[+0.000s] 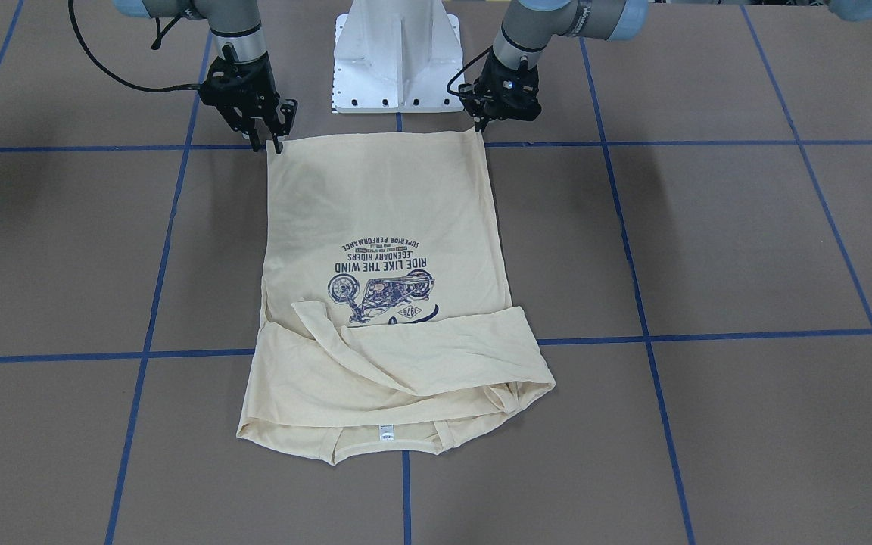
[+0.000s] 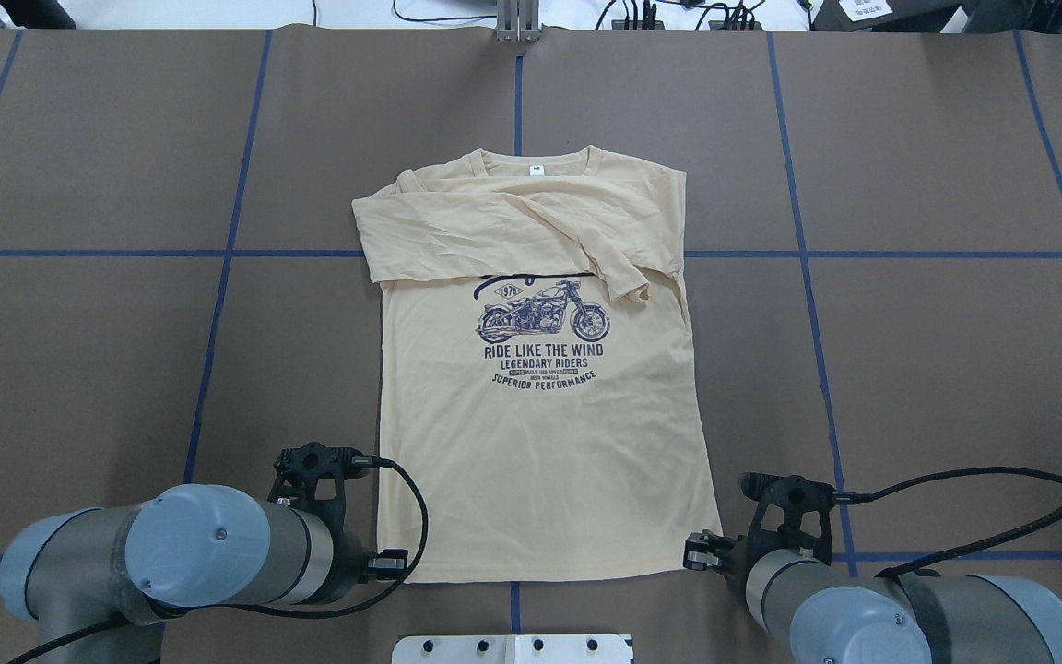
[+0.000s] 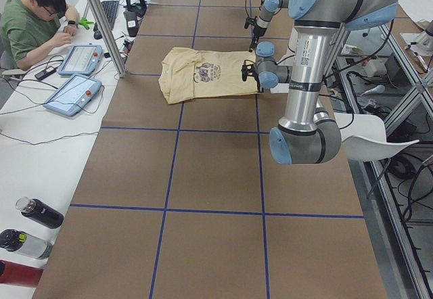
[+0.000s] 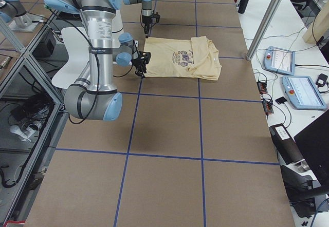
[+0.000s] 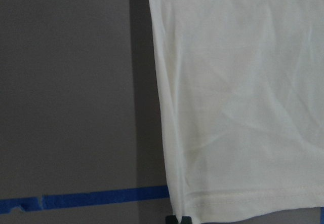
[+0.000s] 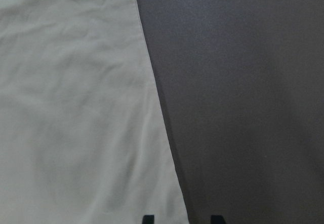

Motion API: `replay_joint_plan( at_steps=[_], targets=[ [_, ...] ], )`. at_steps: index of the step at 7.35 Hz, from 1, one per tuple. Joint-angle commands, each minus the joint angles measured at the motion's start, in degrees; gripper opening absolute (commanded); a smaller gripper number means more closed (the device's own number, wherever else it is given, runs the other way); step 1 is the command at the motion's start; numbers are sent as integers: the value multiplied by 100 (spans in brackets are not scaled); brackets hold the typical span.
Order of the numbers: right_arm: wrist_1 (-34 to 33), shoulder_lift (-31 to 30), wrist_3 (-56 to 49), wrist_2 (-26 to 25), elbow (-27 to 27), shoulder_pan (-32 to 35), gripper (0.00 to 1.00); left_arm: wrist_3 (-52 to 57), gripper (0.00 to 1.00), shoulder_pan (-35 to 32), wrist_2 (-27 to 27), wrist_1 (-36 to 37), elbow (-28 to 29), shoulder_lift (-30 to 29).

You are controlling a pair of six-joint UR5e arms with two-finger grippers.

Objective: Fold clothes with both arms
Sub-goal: 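Grasp both hem corners with the left and right grippers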

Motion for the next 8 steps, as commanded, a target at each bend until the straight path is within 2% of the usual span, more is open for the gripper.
replay_joint_plan(
  at_steps=[1, 3, 4, 5, 6, 8],
  targets=[
    [-109, 9, 158, -18, 8, -117, 44, 0, 0, 0, 0, 0, 0, 0],
    [-118, 9, 159, -98, 8, -161, 43, 0, 0, 0, -9, 0, 0, 0],
    [-118, 18, 159, -98, 8, -161, 34, -9, 0, 0, -9, -9, 0, 0],
    [-109, 35, 168, -106, 25, -161, 12, 0, 0, 0, -9, -9, 0, 0],
    [-118, 53, 212, -115, 34, -152, 0, 0, 0, 0, -9, -9, 0, 0],
    [-109, 70, 274, -168, 78, -135, 0, 0, 0, 0, 0, 0, -96, 9]
  ],
)
